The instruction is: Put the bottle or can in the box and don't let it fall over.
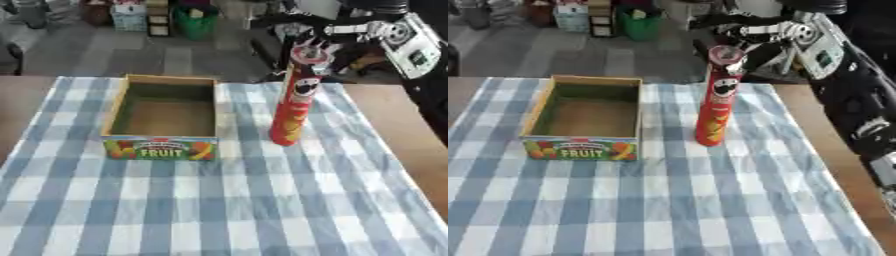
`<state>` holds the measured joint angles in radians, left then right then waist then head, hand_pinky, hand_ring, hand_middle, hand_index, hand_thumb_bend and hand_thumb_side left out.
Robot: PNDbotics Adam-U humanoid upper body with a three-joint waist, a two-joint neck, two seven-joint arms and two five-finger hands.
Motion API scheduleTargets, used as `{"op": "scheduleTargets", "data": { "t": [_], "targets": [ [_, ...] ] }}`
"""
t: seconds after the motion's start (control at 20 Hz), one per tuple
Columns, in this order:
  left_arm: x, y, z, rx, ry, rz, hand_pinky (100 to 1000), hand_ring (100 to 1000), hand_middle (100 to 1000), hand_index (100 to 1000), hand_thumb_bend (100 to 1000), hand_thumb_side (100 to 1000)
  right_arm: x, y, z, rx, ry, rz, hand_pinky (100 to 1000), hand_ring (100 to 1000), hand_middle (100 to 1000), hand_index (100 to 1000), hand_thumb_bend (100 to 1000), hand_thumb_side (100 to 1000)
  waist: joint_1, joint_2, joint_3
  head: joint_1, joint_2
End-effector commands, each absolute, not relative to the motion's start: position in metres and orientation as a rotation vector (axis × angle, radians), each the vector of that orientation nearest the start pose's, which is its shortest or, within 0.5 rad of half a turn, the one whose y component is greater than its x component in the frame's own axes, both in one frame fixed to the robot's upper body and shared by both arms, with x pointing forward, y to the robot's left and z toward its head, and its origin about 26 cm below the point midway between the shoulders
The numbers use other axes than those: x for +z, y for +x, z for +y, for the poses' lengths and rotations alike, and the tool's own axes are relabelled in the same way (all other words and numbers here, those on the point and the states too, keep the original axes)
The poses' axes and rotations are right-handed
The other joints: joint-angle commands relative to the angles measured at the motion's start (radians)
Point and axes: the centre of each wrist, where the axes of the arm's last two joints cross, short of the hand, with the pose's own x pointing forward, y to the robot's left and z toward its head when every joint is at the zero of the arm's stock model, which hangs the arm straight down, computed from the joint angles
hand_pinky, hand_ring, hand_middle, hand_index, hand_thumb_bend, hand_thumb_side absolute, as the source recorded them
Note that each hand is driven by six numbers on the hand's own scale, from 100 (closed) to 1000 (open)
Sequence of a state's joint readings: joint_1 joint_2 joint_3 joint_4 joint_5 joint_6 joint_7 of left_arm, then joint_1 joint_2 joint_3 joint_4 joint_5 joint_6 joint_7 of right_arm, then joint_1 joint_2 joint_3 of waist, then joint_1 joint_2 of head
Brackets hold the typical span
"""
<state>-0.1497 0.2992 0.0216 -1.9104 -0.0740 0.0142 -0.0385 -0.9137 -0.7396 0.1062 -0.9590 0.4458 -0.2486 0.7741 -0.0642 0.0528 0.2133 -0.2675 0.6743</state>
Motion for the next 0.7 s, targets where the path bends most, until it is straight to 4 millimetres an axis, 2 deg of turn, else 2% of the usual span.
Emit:
{"op": "scheduleTargets", "data": {
  "t": [0.05,0.5,0.7],
  "targets": [
    [0.1444,0.2937,0.2821,-0.386,0.252,-2.041,689,530,520,693,314,469,0.2740,0.4453,-0.4001,1.472,-0.597,-1.296,863,897,936,970,331,440,0.003,-0.007,0.002,-0.006,-0.004],
    [0.1453,0.2940,0.2820,-0.387,0.251,-2.045,689,529,520,694,314,469,0.2729,0.4460,-0.3993,1.478,-0.628,-1.275,784,818,883,952,316,411,0.002,-0.006,0.010,-0.011,-0.008],
    [0.1455,0.2941,0.2820,-0.387,0.250,-2.045,689,529,520,694,315,469,0.2732,0.4460,-0.3987,1.477,-0.651,-1.269,733,754,838,943,289,384,0.001,-0.005,0.013,-0.012,-0.009]
  ]
}}
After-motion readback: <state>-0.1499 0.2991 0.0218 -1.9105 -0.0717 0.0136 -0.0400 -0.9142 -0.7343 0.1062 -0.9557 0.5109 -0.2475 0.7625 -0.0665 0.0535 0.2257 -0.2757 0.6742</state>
